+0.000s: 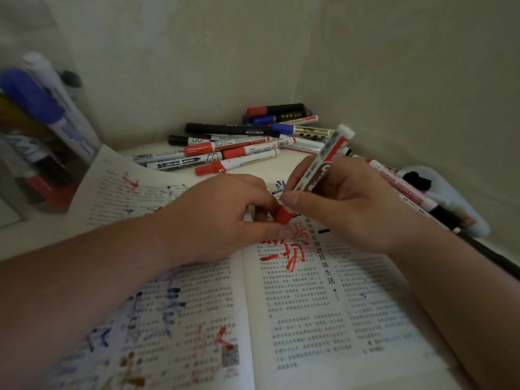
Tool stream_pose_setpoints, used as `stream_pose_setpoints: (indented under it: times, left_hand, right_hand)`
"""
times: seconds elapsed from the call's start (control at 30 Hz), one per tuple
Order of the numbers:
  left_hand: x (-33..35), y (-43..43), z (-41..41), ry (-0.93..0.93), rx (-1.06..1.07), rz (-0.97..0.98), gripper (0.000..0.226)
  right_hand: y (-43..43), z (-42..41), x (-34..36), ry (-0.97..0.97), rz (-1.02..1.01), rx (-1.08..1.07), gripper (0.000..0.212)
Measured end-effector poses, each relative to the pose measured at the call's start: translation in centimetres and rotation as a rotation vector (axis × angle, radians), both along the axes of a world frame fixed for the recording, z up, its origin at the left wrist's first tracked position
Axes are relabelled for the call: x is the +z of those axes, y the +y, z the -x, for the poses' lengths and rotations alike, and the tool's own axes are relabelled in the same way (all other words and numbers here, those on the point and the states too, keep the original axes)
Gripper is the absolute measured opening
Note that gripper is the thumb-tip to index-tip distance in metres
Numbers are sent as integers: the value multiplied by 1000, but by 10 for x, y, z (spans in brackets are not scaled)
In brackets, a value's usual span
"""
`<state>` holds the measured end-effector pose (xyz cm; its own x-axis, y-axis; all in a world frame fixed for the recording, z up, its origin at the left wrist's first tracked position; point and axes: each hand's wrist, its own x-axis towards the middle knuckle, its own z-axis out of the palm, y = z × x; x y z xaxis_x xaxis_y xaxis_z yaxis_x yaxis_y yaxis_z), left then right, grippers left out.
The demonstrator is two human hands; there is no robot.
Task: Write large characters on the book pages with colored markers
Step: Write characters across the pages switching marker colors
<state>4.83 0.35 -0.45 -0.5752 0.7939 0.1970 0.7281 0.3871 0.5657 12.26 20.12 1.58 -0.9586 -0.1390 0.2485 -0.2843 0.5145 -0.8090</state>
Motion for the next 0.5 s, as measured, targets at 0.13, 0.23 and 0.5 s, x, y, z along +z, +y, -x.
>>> stream_pose_setpoints:
  times: [0.13, 0.23, 0.5]
  left_hand:
    - [0, 0, 0, -25, 7, -18, 43]
    - [-1, 1, 1, -9, 9, -6, 39]
    - [-5, 0, 4, 28, -5, -30, 32]
  right_hand:
    - [-4, 3, 0, -10, -103, -18, 28]
    - [-4, 3, 1, 1, -106, -42, 25]
    - [-12, 5, -2, -31, -61, -90, 11]
